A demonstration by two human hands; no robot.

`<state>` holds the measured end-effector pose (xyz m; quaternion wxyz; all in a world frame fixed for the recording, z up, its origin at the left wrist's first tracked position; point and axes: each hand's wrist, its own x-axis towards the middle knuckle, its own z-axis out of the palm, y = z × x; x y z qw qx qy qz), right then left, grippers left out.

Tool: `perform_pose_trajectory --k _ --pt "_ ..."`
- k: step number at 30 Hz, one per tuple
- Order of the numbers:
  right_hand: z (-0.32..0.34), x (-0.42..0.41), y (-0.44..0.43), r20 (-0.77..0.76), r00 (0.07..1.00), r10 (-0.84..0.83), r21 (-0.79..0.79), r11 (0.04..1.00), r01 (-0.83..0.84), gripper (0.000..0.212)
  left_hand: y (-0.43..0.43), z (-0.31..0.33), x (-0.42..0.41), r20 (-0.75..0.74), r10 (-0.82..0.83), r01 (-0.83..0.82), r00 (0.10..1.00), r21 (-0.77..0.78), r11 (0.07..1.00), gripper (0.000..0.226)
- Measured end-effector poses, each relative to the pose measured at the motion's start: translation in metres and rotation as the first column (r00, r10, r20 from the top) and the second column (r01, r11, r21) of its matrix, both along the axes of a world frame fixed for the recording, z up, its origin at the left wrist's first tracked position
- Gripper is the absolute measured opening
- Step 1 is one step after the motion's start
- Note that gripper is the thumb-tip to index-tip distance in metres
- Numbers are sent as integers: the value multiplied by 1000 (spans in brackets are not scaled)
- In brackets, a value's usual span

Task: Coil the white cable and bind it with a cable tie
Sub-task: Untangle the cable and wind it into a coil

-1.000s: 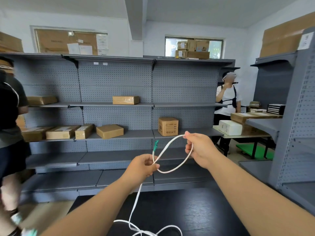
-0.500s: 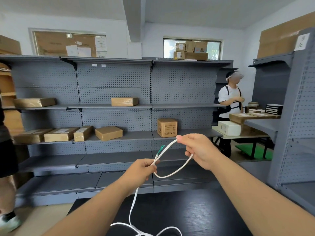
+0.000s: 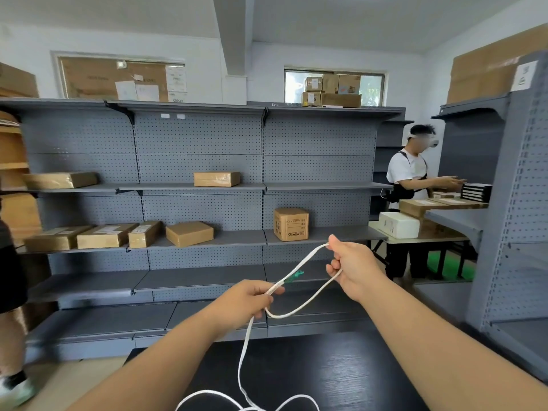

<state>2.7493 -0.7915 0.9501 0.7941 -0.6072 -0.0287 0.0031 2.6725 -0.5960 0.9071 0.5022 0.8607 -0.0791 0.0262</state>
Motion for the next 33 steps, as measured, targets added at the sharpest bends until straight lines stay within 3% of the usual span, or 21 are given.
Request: perform_pose_trajectory --k 5,9,12,14,17,20,22,25,29,33 --pt "-8 4 -2 -54 998 -42 -48 998 40 20 9 3 -1 0 -30 30 1000 -19 999 22" --pt "-11 6 -4 37 999 -26 -326 945 37 20 17 13 0 10 -15 14 1000 62 998 22" --pt "-7 0 3 264 965 8 -548 824 143 19 20 28 3 52 6 -19 999 237 971 25" --pt "-1 -9 10 388 909 150 -676 717 170 21 20 39 5 93 12 -46 996 372 927 27" --pt "5 -16 19 421 819 390 -838 513 187 27 17 52 9 104 -9 -42 995 475 879 26" --pt "11 -18 19 432 754 495 -889 377 261 28 16 62 11 93 -60 -8 994 600 800 23" --pt "14 -18 19 422 708 566 -906 231 355 29 14 66 13 113 -98 -3 989 675 738 31" --pt "16 -20 22 365 703 610 -905 55 423 26 7 69 15 163 -106 -50 981 740 670 39" --pt "12 -22 26 421 708 567 -859 -3 513 29 -5 75 15 253 -109 -131 961 768 627 33" --pt "11 -25 22 476 724 500 -853 60 519 29 -12 72 15 412 -102 -249 906 711 658 21"
